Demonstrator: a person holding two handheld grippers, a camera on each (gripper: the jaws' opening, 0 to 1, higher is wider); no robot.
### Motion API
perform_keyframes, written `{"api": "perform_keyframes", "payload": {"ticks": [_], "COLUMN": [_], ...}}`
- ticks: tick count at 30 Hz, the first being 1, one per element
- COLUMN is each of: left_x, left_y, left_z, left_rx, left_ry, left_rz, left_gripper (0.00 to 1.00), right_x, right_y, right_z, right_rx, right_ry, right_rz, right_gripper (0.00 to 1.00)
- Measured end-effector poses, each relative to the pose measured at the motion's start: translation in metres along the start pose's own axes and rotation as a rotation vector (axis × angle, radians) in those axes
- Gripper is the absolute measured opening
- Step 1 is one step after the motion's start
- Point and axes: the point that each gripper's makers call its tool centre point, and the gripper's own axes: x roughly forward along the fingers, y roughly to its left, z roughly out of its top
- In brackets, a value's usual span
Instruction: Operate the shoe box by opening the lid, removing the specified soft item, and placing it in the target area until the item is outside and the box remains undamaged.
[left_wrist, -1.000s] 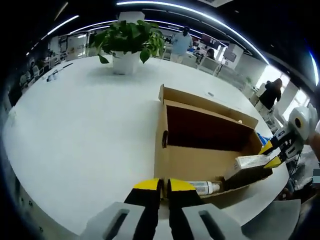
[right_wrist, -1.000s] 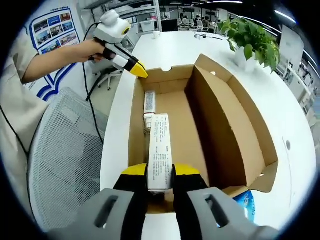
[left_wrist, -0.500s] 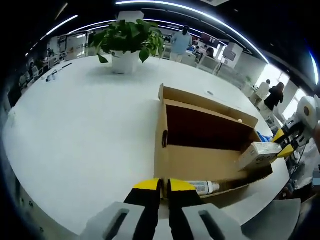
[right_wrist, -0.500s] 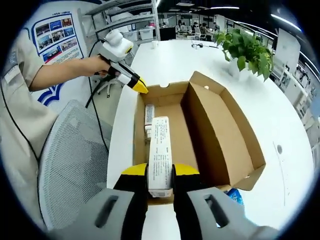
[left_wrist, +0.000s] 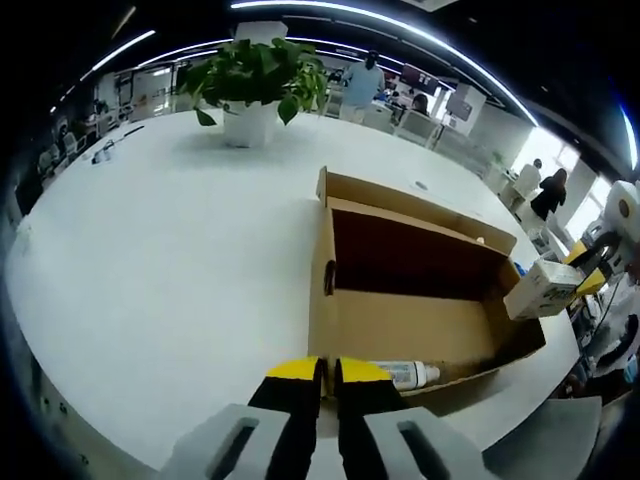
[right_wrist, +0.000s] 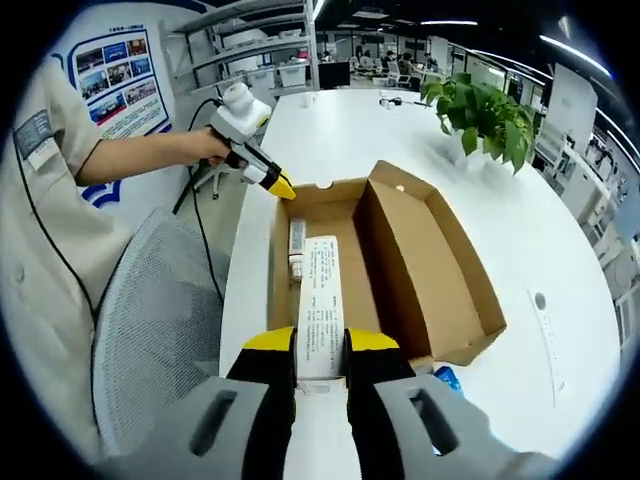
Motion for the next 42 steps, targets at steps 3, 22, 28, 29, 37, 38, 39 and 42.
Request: {"api": "perform_keyframes", "payload": {"ticks": [3, 22, 28, 29, 37, 38, 39, 42], "left_x": [0.000, -0.003, -0.003, -0.003, -0.003, -0.003, -0.003, -0.002], "left_y": [0.000, -0.006, -0.007, -0.007, -0.007, -0.007, -0.007, -0.006], "left_z": [0.000, -0.001, -0.001, -0.001, -0.001, -0.001, -0.001, -0.001], "left_rx": [0.000, -0.005, -0.001, 0.000, 0.001, -0.001, -0.001, -0.001], "left_ry": [0.001, 0.003, 0.006, 0.007, 0.013, 0.013, 0.013, 0.014], "left_rz": [0.000, 0.003, 0.004, 0.004, 0.003, 0.003, 0.003, 0.003], "left_gripper": [0.04, 0.04, 0.04, 0.04, 0.04, 0.04, 0.04, 0.04], "right_x": [-0.006, -0.052, -0.070, -0.072, -0.090, -0.093, -0.094, -0.100], "right_y": [-0.002, -0.025, -0.034, -0.036, -0.048, -0.050, -0.052, -0.056], "right_z": [0.000, -0.014, -0.022, -0.023, -0.030, -0.032, -0.033, -0.037], "right_rx": [-0.002, -0.017, -0.017, -0.019, -0.021, -0.025, -0.027, -0.032], "right_ry": [-0.003, 0.014, 0.022, 0.022, 0.026, 0.031, 0.032, 0.038], "right_rz": [-0.004, -0.061, -0.086, -0.089, -0.117, -0.122, -0.124, -0.132], "right_gripper": [0.15, 0.15, 0.15, 0.15, 0.15, 0.15, 0.15, 0.15]}}
